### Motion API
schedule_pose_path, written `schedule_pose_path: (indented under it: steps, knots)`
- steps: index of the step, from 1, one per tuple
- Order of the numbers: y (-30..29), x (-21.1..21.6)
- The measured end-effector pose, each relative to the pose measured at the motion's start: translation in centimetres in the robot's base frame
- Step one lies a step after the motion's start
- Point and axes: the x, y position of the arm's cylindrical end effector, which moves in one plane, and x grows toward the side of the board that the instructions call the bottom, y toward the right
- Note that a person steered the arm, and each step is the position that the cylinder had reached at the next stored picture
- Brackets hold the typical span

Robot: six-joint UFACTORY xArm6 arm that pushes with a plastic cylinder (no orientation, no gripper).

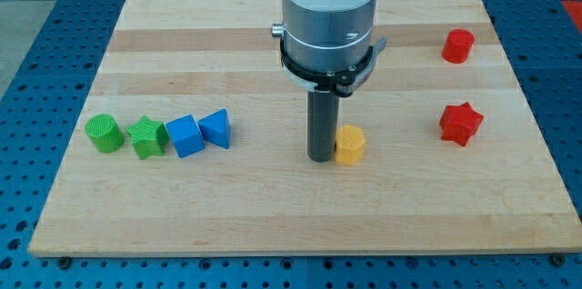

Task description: Move the heart parallel to the hexagon

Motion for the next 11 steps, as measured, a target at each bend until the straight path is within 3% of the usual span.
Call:
schedule_pose_path:
  steps: [1, 2, 3, 4, 5, 6, 8, 9, 11]
  knots:
    - [0.0, 0.0]
    - [-0.4, -5.3]
    - [-0.8, -16.5]
    - [-1.0, -21.7]
    - [-0.8, -21.9]
    - [5.9, -25.2]
    - [6.6, -25.3]
    - [6.6, -21.2]
    - [8.1, -7.9]
